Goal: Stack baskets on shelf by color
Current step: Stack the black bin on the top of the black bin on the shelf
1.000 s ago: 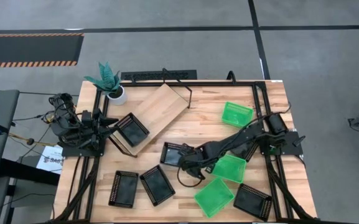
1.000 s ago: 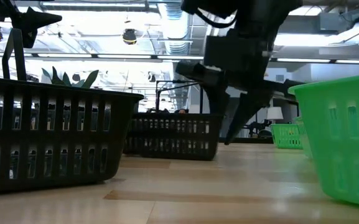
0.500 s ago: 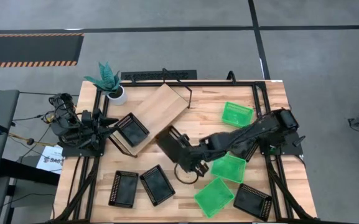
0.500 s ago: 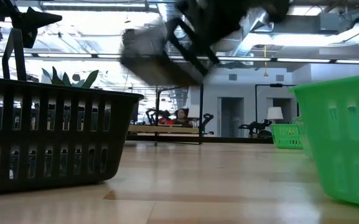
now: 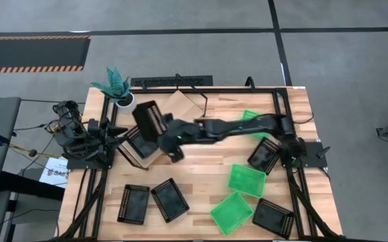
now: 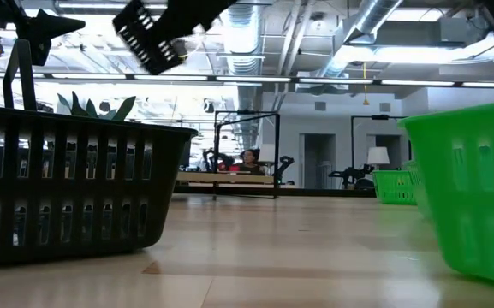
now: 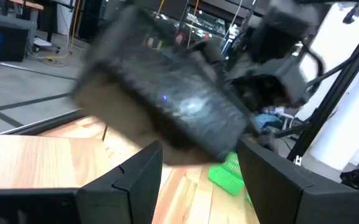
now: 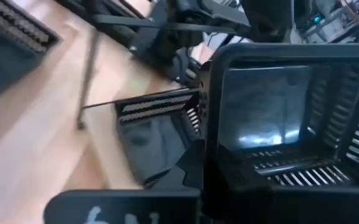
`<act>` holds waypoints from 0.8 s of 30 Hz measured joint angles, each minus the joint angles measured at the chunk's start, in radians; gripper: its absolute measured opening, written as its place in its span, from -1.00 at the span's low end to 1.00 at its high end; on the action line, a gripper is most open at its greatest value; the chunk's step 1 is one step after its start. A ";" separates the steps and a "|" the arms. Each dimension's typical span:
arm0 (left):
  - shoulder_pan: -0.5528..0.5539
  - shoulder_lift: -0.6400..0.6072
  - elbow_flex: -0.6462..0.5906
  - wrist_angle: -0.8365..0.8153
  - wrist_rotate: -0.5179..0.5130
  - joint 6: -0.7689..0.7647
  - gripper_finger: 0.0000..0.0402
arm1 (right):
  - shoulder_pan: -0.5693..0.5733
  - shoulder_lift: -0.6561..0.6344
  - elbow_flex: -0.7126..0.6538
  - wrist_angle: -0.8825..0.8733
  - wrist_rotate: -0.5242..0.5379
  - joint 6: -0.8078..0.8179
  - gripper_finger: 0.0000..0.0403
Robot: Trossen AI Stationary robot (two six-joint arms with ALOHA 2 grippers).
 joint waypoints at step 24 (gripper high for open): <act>0.000 0.000 0.236 0.002 0.130 0.214 -0.01 | 0.012 0.297 0.375 -0.288 -0.024 -0.075 -0.91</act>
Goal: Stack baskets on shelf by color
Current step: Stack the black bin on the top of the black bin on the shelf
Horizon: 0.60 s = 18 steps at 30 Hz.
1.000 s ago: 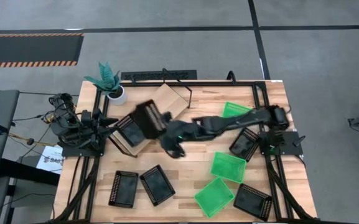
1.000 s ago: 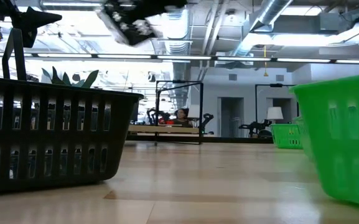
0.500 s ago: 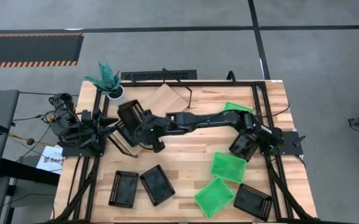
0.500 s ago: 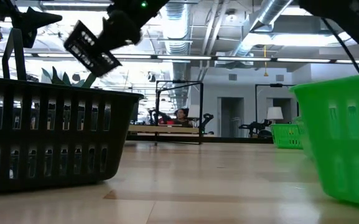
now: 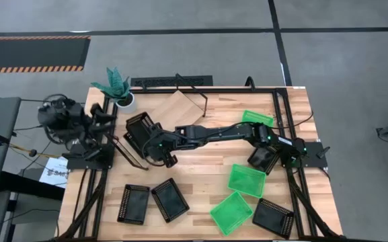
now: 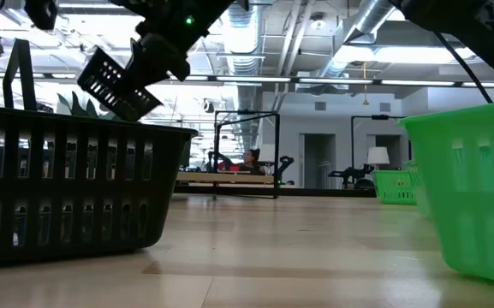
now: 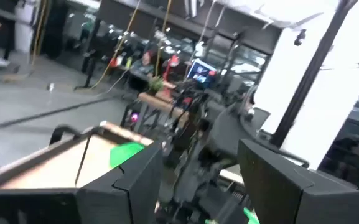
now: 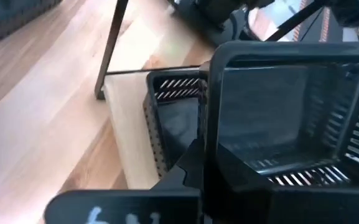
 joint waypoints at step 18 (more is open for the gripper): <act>0.000 0.000 0.065 -0.090 -0.023 0.047 -0.01 | -0.010 0.000 0.000 0.007 0.003 -0.031 -0.55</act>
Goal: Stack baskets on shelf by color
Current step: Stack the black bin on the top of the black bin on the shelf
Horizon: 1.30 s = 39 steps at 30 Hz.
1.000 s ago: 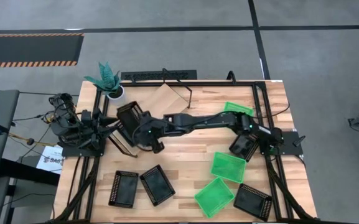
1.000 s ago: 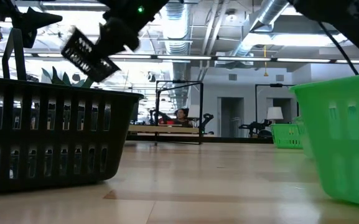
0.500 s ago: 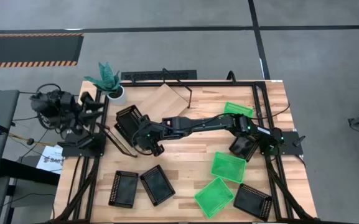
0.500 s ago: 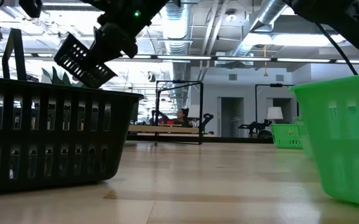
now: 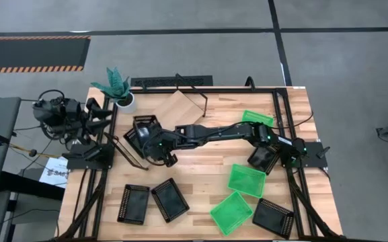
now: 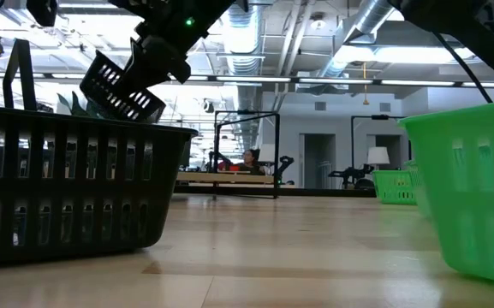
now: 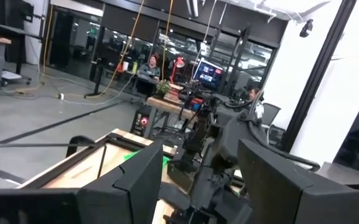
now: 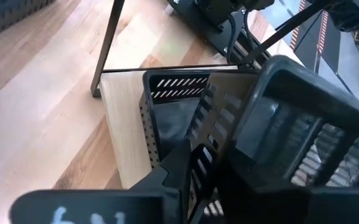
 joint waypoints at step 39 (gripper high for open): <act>0.000 0.000 -0.001 -0.011 -0.001 0.004 -0.01 | -0.003 0.000 -0.001 0.008 0.002 -0.219 -0.52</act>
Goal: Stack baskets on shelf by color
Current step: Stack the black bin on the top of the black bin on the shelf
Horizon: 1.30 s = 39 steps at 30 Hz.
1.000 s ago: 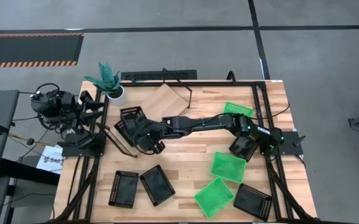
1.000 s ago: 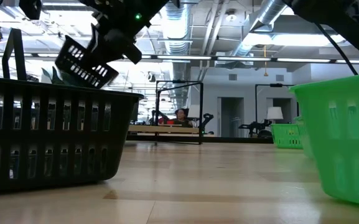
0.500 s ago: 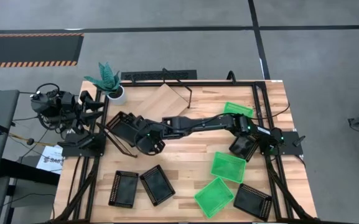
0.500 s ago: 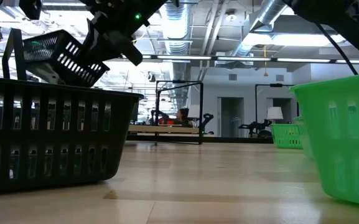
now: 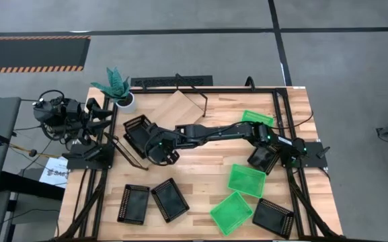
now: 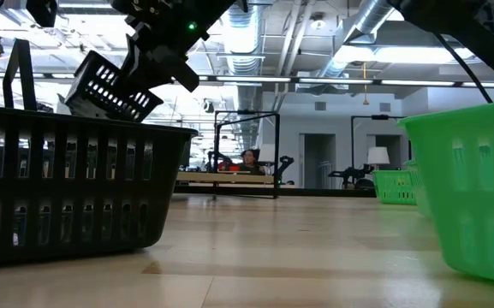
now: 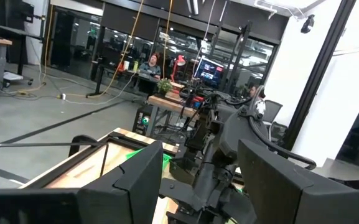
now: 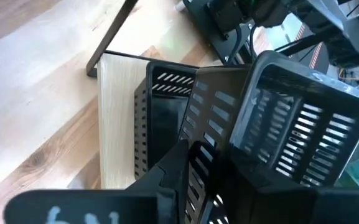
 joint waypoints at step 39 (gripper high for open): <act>0.000 0.000 0.000 -0.014 0.000 0.000 -0.01 | -0.012 0.000 0.000 -0.004 -0.028 0.037 -0.52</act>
